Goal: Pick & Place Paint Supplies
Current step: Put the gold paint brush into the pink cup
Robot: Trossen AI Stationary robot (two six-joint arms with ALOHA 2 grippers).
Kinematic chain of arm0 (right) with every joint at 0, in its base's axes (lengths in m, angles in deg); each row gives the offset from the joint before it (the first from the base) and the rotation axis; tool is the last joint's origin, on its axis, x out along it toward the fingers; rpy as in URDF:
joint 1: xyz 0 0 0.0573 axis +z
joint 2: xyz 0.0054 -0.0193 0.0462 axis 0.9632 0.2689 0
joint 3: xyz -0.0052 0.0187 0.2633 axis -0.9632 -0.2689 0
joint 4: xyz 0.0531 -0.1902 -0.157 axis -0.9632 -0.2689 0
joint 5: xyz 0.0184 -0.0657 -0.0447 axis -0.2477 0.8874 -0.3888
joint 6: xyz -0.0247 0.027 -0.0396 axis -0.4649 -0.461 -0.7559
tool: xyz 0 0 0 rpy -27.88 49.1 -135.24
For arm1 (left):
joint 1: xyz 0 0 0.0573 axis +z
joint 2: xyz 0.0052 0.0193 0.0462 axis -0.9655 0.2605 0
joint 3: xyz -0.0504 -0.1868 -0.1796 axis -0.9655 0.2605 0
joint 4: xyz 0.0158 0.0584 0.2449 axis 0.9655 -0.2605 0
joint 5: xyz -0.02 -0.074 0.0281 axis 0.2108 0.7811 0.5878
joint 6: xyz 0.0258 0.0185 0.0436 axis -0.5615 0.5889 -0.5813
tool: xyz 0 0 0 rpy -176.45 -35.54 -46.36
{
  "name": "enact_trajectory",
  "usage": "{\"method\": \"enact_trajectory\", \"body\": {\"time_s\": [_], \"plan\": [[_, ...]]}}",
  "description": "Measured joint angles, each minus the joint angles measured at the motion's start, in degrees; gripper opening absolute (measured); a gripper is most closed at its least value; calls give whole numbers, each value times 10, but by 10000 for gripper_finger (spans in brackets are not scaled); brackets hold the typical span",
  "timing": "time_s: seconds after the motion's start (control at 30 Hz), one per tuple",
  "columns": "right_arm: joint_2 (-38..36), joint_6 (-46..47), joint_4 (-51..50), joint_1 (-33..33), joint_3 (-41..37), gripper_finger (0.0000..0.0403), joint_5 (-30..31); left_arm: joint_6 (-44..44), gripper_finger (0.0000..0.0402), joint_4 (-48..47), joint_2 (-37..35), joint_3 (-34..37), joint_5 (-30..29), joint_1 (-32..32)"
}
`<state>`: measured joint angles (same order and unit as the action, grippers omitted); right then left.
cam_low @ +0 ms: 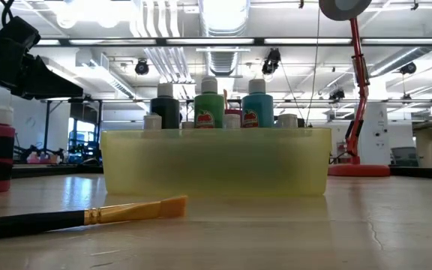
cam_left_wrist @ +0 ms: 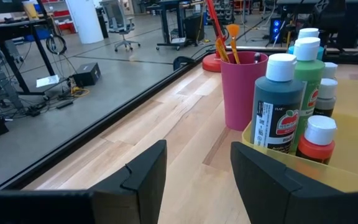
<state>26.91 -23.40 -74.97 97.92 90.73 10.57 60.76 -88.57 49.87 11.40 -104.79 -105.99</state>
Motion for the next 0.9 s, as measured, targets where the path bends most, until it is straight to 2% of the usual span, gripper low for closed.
{"method": "enact_trajectory", "body": {"time_s": [0.23, 0.5, 0.9], "plan": [[1, -177, -2, -76, 4, 8, 154, 0, 184, 0, 0, 0, 0, 0], [2, -316, -2, -143, -15, 8, 255, 0, 184, 0, 0, 0, 0, 0], [1, -418, 16, -159, -29, 8, 294, 0, 184, 0, 0, 0, 0, 0]]}}
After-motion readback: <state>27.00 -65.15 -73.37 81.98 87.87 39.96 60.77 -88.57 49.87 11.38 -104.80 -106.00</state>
